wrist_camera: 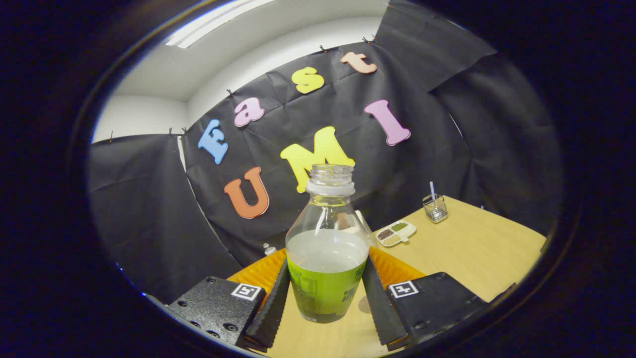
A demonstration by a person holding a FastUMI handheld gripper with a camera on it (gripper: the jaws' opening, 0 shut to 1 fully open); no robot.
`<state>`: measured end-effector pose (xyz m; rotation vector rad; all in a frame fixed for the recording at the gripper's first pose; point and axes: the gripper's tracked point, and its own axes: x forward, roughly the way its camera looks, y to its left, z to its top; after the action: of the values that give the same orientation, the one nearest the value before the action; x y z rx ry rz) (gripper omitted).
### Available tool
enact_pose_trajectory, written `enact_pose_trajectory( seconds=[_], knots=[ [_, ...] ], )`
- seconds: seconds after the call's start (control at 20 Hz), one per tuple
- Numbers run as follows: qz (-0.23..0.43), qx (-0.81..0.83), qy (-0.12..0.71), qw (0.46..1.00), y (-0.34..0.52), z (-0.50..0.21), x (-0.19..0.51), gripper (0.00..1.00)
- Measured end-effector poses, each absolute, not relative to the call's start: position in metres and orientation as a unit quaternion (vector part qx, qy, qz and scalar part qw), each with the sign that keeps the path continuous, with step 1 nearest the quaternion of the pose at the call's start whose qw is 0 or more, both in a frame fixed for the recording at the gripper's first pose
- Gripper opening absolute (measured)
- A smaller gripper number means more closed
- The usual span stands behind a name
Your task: Take the bottle from table, then pour the juice into the cup, finally place the bottle on the coaster
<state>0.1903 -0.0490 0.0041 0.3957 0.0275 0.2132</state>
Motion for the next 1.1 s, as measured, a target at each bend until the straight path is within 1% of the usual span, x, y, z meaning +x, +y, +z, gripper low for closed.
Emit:
enact_pose_trajectory(
  seconds=[0.25,0.7,0.95,1.1],
  knots=[
    [0.063,0.076,0.013,0.995,-0.054,-0.003,0.209,0.79],
    [-0.009,0.003,0.027,1.000,-0.054,-0.048,0.278,0.79],
    [-0.015,-0.005,0.055,0.998,-0.040,-0.087,0.316,0.80],
    [-0.016,0.006,0.057,0.998,-0.034,-0.100,0.327,0.80]
  ],
)
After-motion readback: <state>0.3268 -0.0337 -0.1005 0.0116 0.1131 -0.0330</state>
